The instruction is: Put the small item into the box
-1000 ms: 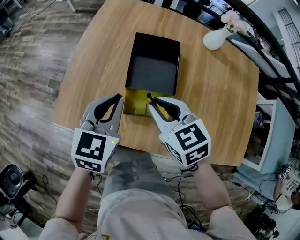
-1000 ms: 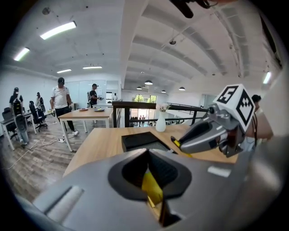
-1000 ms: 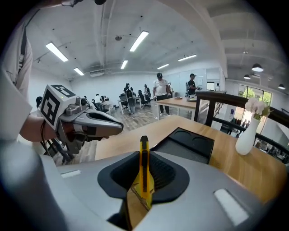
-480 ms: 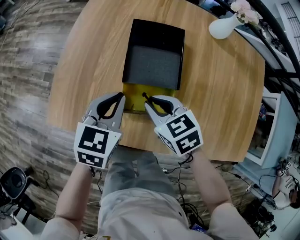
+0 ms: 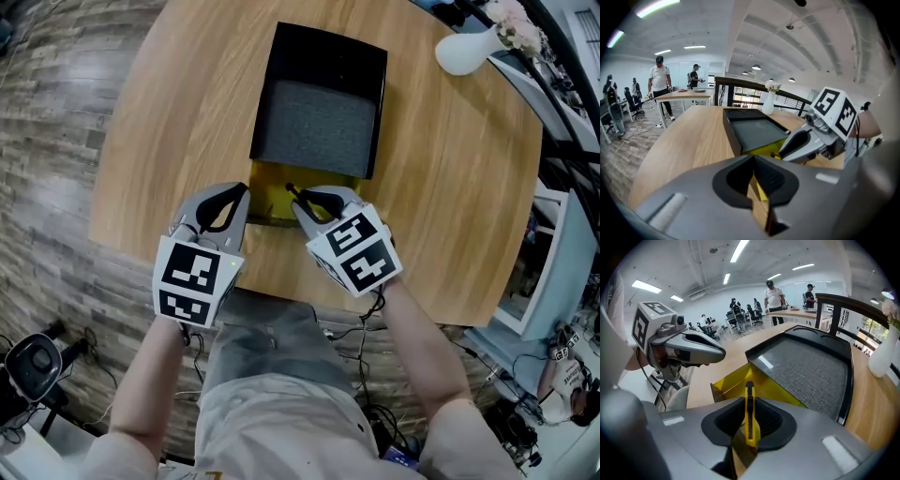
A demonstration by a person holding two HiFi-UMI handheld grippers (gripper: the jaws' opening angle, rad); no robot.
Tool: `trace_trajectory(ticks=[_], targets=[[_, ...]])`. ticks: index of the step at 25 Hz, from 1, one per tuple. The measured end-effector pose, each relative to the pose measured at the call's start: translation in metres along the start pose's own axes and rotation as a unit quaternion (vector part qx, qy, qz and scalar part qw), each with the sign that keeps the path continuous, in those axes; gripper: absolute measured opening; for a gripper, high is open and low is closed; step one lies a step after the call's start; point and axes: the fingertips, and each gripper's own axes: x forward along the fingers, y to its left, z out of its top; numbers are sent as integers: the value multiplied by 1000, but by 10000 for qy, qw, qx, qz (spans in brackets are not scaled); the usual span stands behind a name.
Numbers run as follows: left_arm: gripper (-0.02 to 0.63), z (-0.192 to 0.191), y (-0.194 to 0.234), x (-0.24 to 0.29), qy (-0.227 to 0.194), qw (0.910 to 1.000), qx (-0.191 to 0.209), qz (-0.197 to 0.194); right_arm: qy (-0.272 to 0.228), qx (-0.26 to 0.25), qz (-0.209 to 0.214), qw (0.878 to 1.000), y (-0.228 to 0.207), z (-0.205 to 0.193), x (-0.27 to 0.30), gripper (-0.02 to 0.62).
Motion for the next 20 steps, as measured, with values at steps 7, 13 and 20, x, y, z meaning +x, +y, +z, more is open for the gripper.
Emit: trace_trajectory(ticks=[7,13,20], targets=[[3,-8,3,7,105,9999,-84,-14,416,-360,14,9985,-1,-12,16,66],[3,-15,4,6,138,9999,-95,-37,747,-508,52,9959,5,-16,27,66],[3,-23,8,8,194,9997,-114,-72,982,-844,13,9916,6,-18,43,67]])
